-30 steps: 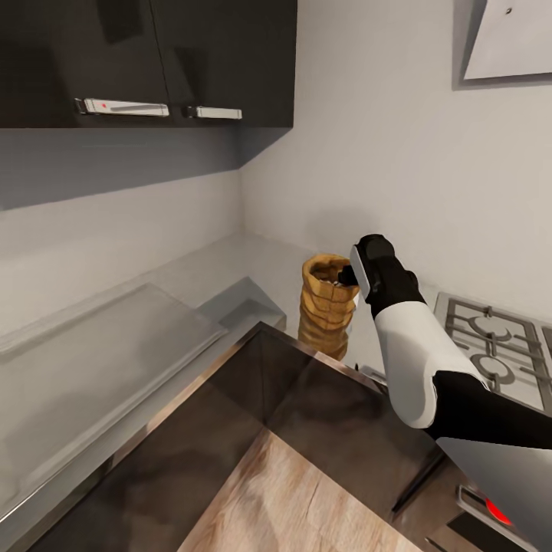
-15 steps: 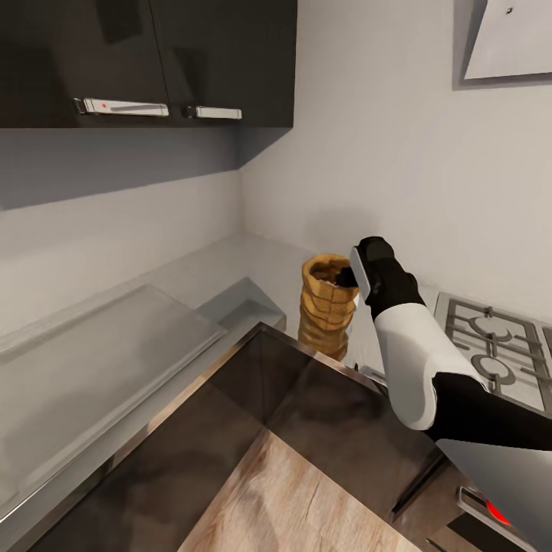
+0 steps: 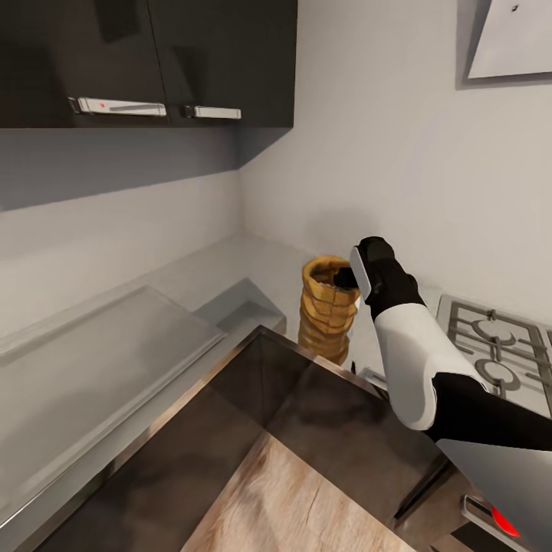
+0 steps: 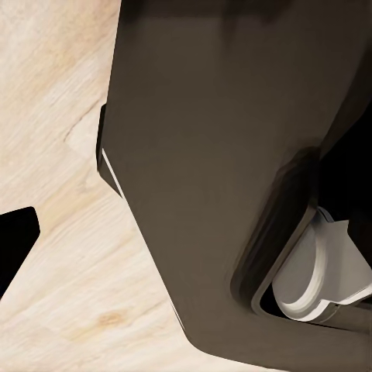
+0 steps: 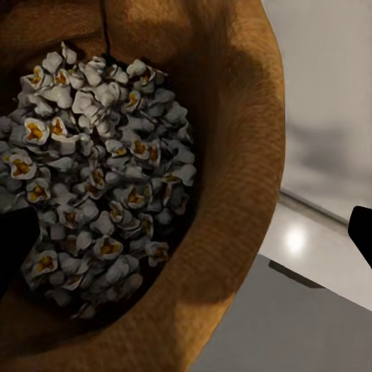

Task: In the kitchen, take the popcorn bag from the countertop, put it into the microwave, and heat it until the popcorn is cooked so the cooked popcorn ends up inside the bag.

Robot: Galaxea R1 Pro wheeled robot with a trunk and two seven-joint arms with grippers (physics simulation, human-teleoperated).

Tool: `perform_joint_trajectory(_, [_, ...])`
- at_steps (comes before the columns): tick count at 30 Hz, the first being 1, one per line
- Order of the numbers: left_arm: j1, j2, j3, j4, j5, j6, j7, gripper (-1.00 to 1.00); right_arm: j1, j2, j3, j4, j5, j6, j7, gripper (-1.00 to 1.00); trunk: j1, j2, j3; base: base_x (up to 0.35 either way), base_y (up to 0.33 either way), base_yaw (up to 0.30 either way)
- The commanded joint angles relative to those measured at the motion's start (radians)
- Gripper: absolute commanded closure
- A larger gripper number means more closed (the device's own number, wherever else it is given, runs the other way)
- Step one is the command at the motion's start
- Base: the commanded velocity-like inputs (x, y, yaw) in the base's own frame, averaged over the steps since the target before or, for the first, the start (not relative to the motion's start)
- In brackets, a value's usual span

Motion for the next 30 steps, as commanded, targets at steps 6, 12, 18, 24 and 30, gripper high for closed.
perform_joint_trajectory(6, [0.000,0.000,0.002,-0.001,0.004,-0.002,0.000,-1.00,0.000,0.001,-0.005,0.000,0.009,0.004,0.005,-1.00,0.000,-0.001,-0.001,0.007,0.000,0.000])
perform_joint_trajectory(12, [0.000,0.000,0.002,-0.001,0.004,-0.002,0.000,-1.00,-0.007,0.001,-0.077,0.000,0.007,0.004,0.007,-1.00,0.000,-0.001,-0.001,0.000,0.000,0.000])
perform_joint_trajectory(18, [0.000,0.000,0.002,-0.001,0.004,-0.002,0.000,-1.00,-0.009,0.001,-0.114,-0.001,0.009,0.004,0.005,-1.00,0.000,-0.001,-0.001,0.000,0.000,0.000])
perform_joint_trajectory(24, [0.000,0.000,0.002,-0.001,0.004,-0.002,0.000,-1.00,-0.009,0.001,-0.117,0.000,0.008,0.004,0.006,-1.00,0.000,-0.001,-0.001,0.000,0.000,0.000])
perform_joint_trajectory(30, [0.000,0.000,0.003,-0.001,0.004,-0.002,0.000,-1.00,-0.001,0.001,-0.118,0.000,0.007,0.004,0.006,-1.00,0.000,-0.001,-0.001,0.000,0.000,0.000])
